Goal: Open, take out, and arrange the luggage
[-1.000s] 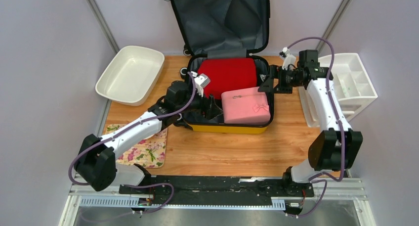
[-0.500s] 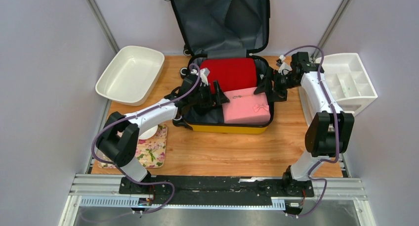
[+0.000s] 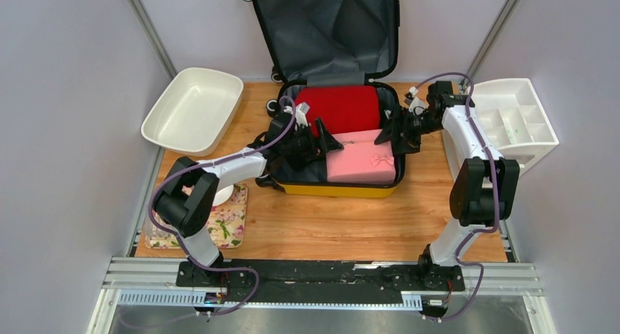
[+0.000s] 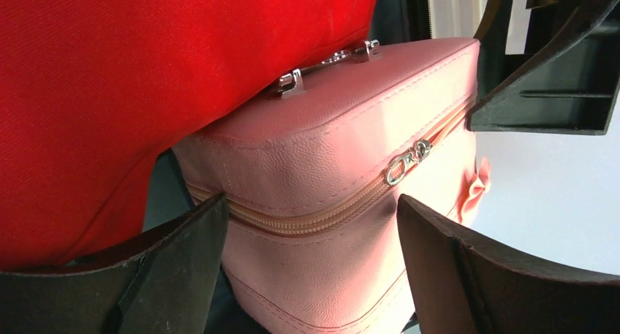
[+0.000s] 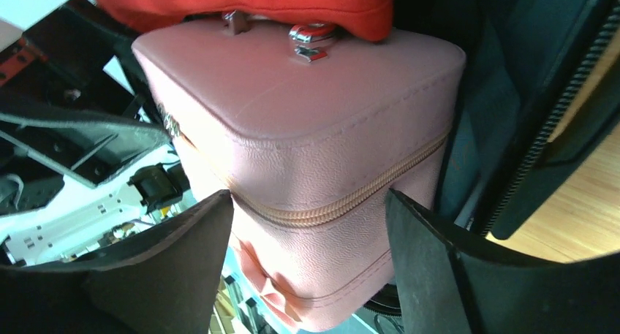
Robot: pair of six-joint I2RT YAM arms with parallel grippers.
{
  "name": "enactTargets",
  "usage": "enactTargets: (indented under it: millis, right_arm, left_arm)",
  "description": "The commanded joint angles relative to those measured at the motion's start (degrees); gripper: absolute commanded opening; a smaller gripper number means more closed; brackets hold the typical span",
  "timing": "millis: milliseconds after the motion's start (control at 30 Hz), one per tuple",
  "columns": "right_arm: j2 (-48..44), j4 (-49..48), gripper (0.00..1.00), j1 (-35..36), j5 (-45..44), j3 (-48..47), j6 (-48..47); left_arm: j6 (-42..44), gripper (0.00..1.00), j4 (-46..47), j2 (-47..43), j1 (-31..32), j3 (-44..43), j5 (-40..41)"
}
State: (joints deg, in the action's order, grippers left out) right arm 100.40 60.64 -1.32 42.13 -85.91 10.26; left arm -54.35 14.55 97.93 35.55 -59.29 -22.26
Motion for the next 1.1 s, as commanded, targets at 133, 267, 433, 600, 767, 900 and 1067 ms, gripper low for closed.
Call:
enactTargets:
  millis: [133,267,433,600,767,900,1067]
  right_arm:
    - [-10.39,-3.77,0.70,5.19,19.83,-1.10,-3.50]
    - [-13.82,-4.04,0.69,5.71,19.57,-0.84,-2.09]
    - [-16.72,-5.52,0.69,6.68,19.66,0.04,-2.52]
    - [-17.70,-19.49,0.70,9.05,15.97,-0.05,-2.52]
    - [-19.88,-27.76,0.72,12.21,10.09,3.28,-19.95]
    - [-23.40,-26.28,0.72,14.06,4.38,13.62,-31.69]
    - [-29.73,-22.16,0.76,12.31,-3.45,22.88,-43.82]
  left_arm:
    - [3.72,0.80,14.47,-8.00,3.29,-1.80,-10.96]
    - [5.30,0.78,13.49,-10.91,4.53,-1.97,-11.40]
    - [10.30,0.77,13.75,-14.16,4.79,-4.08,-11.84]
    - [27.75,0.78,10.69,-17.51,4.97,-4.00,-11.67]
    - [48.42,0.78,8.31,-21.81,5.23,2.23,-11.49]
    - [60.90,0.79,6.46,-24.10,5.75,10.48,-11.40]
    - [63.84,0.82,2.17,-25.86,6.29,15.60,-11.14]
